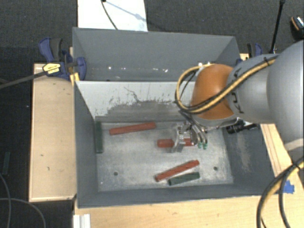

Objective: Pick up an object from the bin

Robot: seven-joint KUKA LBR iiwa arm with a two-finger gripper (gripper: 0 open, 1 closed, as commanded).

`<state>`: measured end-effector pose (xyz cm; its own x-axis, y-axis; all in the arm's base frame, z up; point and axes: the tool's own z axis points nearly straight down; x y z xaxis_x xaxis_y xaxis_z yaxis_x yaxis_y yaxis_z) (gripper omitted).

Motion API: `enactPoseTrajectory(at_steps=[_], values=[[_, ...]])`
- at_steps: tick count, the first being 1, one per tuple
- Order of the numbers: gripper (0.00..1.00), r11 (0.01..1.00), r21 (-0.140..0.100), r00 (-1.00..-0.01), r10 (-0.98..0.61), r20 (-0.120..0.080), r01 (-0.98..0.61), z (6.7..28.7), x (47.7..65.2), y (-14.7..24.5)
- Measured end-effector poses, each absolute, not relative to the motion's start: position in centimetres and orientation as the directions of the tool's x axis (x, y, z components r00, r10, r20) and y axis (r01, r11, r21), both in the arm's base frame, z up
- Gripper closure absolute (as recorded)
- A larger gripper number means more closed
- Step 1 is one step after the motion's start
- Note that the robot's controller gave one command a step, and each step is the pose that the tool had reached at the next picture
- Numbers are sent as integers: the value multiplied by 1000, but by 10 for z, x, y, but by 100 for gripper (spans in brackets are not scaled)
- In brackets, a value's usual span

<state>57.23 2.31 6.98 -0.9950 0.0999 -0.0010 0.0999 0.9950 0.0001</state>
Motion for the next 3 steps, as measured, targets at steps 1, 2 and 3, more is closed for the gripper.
enactPoseTrajectory(at_steps=[1,2,3], values=[[100,995,1,-995,96,-7,96,118,574,23],[100,996,2,-996,93,-7,93,155,576,23],[100,996,1,-996,90,-6,90,160,577,23]])
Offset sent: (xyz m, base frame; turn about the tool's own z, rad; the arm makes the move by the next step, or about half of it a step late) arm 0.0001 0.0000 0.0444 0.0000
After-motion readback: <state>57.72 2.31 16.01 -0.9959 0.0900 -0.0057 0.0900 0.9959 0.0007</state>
